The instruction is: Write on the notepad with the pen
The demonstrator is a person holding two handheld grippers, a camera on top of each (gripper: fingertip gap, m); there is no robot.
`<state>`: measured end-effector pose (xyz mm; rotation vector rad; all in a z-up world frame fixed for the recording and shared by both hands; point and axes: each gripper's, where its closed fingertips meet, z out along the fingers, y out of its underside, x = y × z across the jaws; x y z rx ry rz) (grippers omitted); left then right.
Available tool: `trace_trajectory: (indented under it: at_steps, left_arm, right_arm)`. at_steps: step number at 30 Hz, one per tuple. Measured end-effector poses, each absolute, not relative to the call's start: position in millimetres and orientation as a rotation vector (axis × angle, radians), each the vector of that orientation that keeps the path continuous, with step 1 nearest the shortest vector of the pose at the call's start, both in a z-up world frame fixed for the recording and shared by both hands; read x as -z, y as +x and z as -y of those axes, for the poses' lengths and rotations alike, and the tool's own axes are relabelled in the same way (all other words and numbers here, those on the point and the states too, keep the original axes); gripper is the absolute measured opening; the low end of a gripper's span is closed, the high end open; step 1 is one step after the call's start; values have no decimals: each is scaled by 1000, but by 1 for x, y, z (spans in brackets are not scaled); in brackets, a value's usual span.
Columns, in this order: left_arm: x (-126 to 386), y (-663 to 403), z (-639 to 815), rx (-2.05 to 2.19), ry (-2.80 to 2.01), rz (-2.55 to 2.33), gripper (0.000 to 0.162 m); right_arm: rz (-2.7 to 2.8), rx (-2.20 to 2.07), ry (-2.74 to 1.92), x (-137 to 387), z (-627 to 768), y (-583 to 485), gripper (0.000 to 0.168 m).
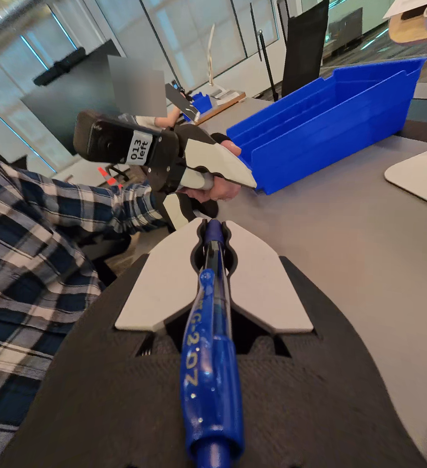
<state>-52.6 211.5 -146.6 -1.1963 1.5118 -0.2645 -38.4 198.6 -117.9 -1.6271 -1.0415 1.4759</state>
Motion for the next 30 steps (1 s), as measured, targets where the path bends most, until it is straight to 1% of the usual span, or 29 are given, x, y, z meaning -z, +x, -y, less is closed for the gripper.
trace_trajectory:
  at_steps: [9,15,17,21,30]
  left_arm:
    - [112,-43,-187,226,-1046,-1434,65]
    - [104,-38,-177,184,-974,-1418,48]
    - [106,-35,-173,171,-949,-1436,38]
    - [107,-34,-169,153,-921,-1435,23]
    - [107,-37,-173,149,-931,-1423,9]
  right_arm:
    - [940,-1728,-1526,95,-177,-43,11]
    - [906,-1802,-1534,98,-173,-45,11]
    - [889,-1837,-1514,96,-172,-45,11]
    - [876,-1861,-1519,98,-173,-46,11]
    - [885,-1897,-1528,102,-169,-49,11]
